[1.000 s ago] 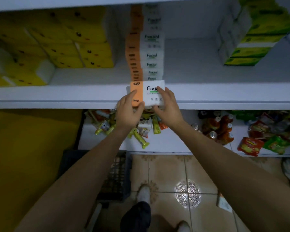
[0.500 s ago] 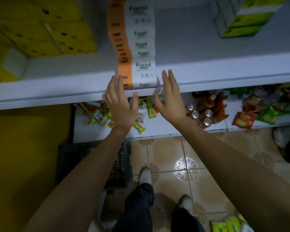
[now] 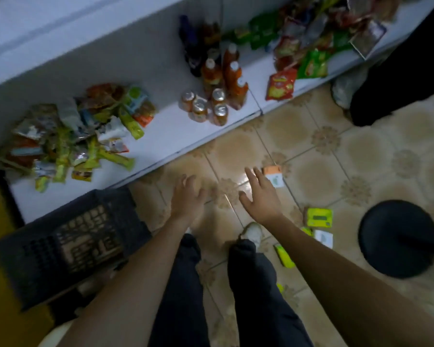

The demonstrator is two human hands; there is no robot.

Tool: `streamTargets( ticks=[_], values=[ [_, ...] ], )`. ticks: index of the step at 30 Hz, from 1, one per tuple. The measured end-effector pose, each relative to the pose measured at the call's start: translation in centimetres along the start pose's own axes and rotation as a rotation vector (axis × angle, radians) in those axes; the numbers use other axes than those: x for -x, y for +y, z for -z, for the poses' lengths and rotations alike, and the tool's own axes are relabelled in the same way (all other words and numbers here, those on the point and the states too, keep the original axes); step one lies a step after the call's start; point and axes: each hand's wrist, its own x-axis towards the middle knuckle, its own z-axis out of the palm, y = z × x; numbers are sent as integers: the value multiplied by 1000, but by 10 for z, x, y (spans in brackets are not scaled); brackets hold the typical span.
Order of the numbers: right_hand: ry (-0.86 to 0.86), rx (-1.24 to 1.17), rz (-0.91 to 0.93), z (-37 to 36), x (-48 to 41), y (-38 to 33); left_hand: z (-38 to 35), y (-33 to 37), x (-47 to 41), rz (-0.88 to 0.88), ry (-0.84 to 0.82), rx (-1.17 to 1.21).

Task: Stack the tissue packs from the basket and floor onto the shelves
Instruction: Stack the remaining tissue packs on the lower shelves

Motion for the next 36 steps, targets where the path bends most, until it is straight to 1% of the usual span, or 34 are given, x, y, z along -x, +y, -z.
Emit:
streamTargets(
  ticks=[2, 4, 6, 9, 12, 16, 19, 21, 24, 27, 29, 32, 34, 36],
  values=[
    [-53, 30, -117, -12, 1, 58, -48, 18, -19, -48, -167, 66],
    [-122, 41, -232, -31, 4, 110, -98, 27, -39, -99, -295, 30],
    [-142, -1, -316, -58, 1, 157, -147, 29, -64, -124, -394, -36],
    [-121, -90, -469, -107, -19, 225, -225, 14, -117, -163, -491, -168],
    [-74, -173, -547, -160, -57, 282, -298, 4, -180, -267, -491, -298],
    [-28, -340, -596, -225, -124, 340, -381, 11, -264, -350, -483, -370],
    [69, -565, -665, -259, -171, 366, -429, 17, -322, -494, -426, -370],
    [160, -745, -747, -276, -195, 375, -451, 17, -349, -481, -424, -397],
    [277, -956, -817, -289, -214, 374, -461, 18, -361, -398, -456, -354],
    [375, -977, -830, -284, -200, 358, -446, 9, -336, -321, -514, -206],
    [346, -955, -811, -270, -177, 338, -418, 2, -303, -218, -528, -74],
    [223, -875, -769, -230, -129, 293, -362, 3, -245, -99, -512, 30],
    [153, -853, -744, -191, -95, 256, -319, 15, -204, -56, -537, 75],
    [127, -837, -700, -145, -59, 216, -267, 35, -156, -50, -580, 88]
  ],
)
